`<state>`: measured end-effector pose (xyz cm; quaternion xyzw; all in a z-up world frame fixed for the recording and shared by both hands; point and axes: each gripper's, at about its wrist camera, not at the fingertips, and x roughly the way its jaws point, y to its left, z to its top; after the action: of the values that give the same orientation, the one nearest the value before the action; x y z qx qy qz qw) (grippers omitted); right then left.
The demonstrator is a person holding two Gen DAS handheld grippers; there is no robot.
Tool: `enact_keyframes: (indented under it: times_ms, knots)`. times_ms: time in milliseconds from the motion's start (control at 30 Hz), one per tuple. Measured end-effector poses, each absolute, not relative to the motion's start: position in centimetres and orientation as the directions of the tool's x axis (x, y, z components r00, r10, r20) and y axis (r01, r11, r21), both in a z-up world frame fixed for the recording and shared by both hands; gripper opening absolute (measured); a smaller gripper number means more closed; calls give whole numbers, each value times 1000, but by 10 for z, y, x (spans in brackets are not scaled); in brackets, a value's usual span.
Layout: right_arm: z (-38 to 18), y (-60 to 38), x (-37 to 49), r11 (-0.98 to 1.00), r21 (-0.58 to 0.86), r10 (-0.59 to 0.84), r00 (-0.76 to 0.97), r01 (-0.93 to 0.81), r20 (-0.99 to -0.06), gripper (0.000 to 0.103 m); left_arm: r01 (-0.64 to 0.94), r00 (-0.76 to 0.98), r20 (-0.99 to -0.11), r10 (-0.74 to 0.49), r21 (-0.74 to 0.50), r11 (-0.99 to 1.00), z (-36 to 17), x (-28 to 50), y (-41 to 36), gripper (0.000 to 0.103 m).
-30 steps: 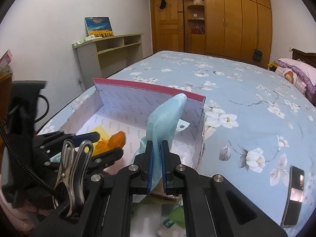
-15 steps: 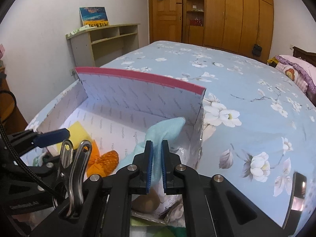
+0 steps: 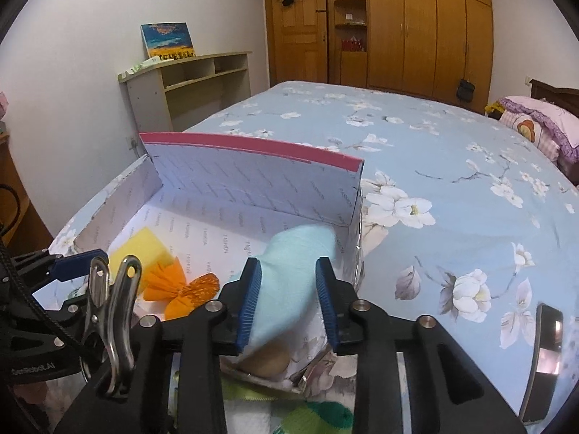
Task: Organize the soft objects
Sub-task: 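Lower the light-blue cloth into the box and open right gripper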
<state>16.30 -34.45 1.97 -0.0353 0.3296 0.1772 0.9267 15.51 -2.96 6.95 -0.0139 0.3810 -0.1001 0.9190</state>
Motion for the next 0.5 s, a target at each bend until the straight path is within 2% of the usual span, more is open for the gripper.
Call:
enact_keyframes:
  times_ms: [100, 500]
  knots:
    - [23, -344, 157, 937, 47, 300, 726, -347, -618, 38, 166, 687, -703, -185, -96, 981, 71, 149, -26, 58]
    - [21, -350, 114, 946, 51, 276, 715, -319, -642, 39, 108, 680, -719, -143, -95, 990, 68, 113, 6, 58]
